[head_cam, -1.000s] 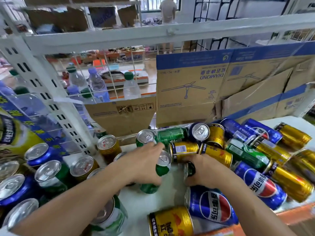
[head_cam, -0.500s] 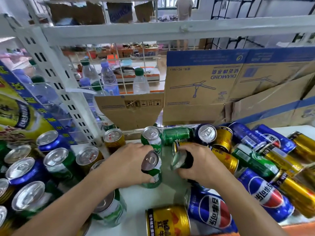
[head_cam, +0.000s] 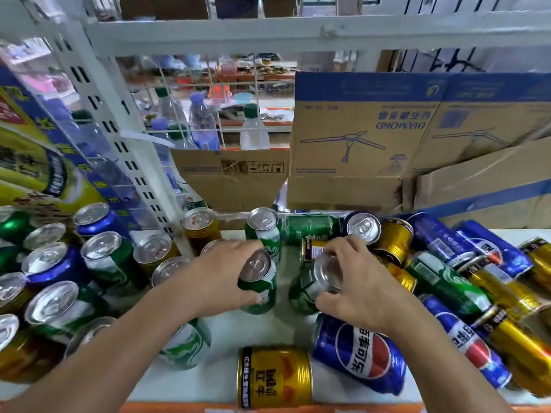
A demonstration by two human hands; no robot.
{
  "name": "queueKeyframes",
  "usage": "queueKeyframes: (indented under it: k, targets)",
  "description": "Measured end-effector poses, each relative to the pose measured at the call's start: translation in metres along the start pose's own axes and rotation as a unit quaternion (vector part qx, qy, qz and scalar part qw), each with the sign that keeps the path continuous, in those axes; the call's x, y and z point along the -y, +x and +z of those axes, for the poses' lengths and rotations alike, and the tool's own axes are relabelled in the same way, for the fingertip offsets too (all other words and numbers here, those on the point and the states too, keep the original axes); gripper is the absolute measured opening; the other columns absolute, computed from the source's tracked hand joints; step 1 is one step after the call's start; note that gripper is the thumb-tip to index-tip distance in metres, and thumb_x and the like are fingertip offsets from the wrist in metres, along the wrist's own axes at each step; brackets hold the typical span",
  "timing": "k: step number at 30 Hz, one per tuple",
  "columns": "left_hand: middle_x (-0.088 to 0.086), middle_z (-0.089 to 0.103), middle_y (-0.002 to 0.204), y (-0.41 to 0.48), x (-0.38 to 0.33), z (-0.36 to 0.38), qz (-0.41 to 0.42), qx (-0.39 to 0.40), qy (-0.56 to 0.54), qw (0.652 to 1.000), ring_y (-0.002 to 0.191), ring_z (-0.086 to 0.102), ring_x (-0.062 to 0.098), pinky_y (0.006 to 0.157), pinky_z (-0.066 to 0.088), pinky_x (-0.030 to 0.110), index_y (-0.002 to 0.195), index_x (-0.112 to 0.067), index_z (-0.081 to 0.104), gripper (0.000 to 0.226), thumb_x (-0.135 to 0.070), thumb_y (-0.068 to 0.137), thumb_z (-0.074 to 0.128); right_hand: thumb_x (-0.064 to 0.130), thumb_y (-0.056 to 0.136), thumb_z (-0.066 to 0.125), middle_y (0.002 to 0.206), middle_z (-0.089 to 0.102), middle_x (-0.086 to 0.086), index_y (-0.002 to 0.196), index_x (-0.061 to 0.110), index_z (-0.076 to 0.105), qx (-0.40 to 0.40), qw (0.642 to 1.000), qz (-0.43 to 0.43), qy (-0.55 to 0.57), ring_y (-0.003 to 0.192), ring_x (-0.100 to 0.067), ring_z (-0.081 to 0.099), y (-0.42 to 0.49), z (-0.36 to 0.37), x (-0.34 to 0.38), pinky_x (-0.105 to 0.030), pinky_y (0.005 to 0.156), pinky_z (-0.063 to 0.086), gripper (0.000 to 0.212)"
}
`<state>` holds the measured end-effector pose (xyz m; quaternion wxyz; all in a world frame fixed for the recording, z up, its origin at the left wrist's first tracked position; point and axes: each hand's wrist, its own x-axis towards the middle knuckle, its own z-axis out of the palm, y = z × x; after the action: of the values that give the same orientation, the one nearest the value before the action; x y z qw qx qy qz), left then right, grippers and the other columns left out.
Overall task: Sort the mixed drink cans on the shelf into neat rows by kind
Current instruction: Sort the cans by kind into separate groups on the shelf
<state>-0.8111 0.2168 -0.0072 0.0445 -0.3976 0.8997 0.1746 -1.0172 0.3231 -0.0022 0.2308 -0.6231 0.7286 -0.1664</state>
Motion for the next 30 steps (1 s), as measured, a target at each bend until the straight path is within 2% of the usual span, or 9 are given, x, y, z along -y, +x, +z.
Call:
queueKeyframes:
  k: [2, 5, 7, 11, 16, 20, 24, 27, 30]
  targets:
    - [-0.007, 0.038, 0.144, 0.000, 0.000, 0.001, -0.004, 0.002, -0.004, 1.000, 0.131, 0.033, 0.014, 0.109, 0.032, 0.030, 0.146, -0.033, 0.023, 0.086, -0.052, 0.078, 0.071, 0.038, 0.074, 0.071, 0.113, 0.036, 0.003, 0.125, 0.020, 0.033, 0.031, 0.998, 0.020, -0.042, 0.095, -0.019, 0.052, 0.000, -0.004, 0.006, -0.026, 0.074, 0.046, 0.066]
    - [-0.005, 0.039, 0.142, -0.001, -0.001, 0.002, -0.006, -0.001, -0.003, 1.000, 0.129, 0.035, 0.015, 0.107, 0.034, 0.031, 0.146, -0.032, 0.024, 0.084, -0.050, 0.078, 0.071, 0.036, 0.074, 0.072, 0.101, 0.042, 0.002, 0.109, 0.021, 0.030, 0.074, 0.992, 0.055, -0.082, 0.089, -0.018, 0.052, 0.000, -0.008, 0.007, -0.024, 0.060, 0.038, 0.057]
    - [-0.004, 0.041, 0.140, -0.002, -0.002, 0.002, -0.005, -0.003, -0.001, 1.000, 0.126, 0.037, 0.016, 0.104, 0.035, 0.030, 0.145, -0.031, 0.025, 0.082, -0.050, 0.079, 0.070, 0.039, 0.075, 0.072, 0.097, 0.045, 0.002, 0.112, 0.020, 0.029, 0.096, 0.985, 0.068, -0.123, 0.089, -0.019, 0.052, 0.003, -0.008, 0.007, -0.025, 0.058, 0.038, 0.060]
    - [-0.003, 0.042, 0.139, -0.004, -0.001, 0.002, 0.002, -0.005, -0.004, 1.000, 0.124, 0.037, 0.016, 0.101, 0.036, 0.029, 0.145, -0.029, 0.025, 0.082, -0.047, 0.080, 0.069, 0.046, 0.080, 0.072, 0.122, 0.052, -0.007, 0.132, 0.012, 0.037, 0.108, 0.970, 0.077, -0.204, 0.111, -0.026, 0.052, 0.016, 0.012, 0.007, -0.034, 0.086, 0.048, 0.071]
    - [0.000, 0.047, 0.132, -0.002, 0.001, 0.002, 0.008, -0.003, -0.005, 1.000, 0.118, 0.041, 0.019, 0.099, 0.038, 0.032, 0.142, -0.026, 0.030, 0.077, -0.047, 0.079, 0.070, 0.044, 0.080, 0.074, 0.120, 0.055, -0.002, 0.124, 0.016, 0.048, 0.119, 0.969, 0.056, -0.210, 0.107, -0.021, 0.054, 0.022, 0.027, 0.009, -0.036, 0.090, 0.050, 0.058]
    - [0.001, 0.051, 0.127, -0.002, 0.005, 0.004, 0.015, -0.009, -0.004, 1.000, 0.113, 0.045, 0.019, 0.098, 0.039, 0.035, 0.136, -0.026, 0.034, 0.074, -0.049, 0.077, 0.071, 0.044, 0.076, 0.075, 0.111, 0.059, 0.001, 0.123, 0.022, 0.044, 0.047, 0.981, 0.053, -0.180, 0.093, -0.018, 0.055, 0.014, 0.027, 0.010, -0.033, 0.078, 0.052, 0.061]
    - [0.003, 0.047, 0.138, -0.001, 0.007, 0.004, 0.023, -0.011, 0.001, 1.000, 0.123, 0.044, 0.021, 0.102, 0.039, 0.034, 0.146, -0.025, 0.027, 0.085, -0.051, 0.078, 0.070, 0.036, 0.068, 0.080, 0.114, 0.053, 0.002, 0.131, 0.024, 0.043, -0.089, 0.995, 0.048, 0.002, 0.097, -0.017, 0.053, 0.001, 0.024, 0.007, -0.026, 0.081, 0.047, 0.074]
    - [0.005, 0.034, 0.152, -0.003, 0.006, 0.002, 0.025, 0.005, -0.001, 1.000, 0.135, 0.036, 0.022, 0.109, 0.034, 0.034, 0.153, -0.023, 0.014, 0.095, -0.051, 0.080, 0.069, 0.033, 0.070, 0.079, 0.116, 0.052, 0.003, 0.130, 0.024, 0.046, -0.112, 0.992, 0.042, 0.042, 0.095, -0.013, 0.050, -0.004, 0.035, 0.005, -0.014, 0.068, 0.037, 0.069]
    - [0.002, 0.017, 0.158, -0.015, 0.000, 0.002, 0.028, -0.014, -0.005, 1.000, 0.142, 0.026, 0.023, 0.113, 0.030, 0.036, 0.155, -0.025, 0.007, 0.095, -0.049, 0.084, 0.066, 0.034, 0.075, 0.078, 0.123, 0.051, 0.002, 0.138, 0.024, 0.041, -0.111, 0.991, 0.050, 0.050, 0.099, -0.011, 0.047, -0.002, 0.037, 0.008, -0.015, 0.075, 0.036, 0.073]
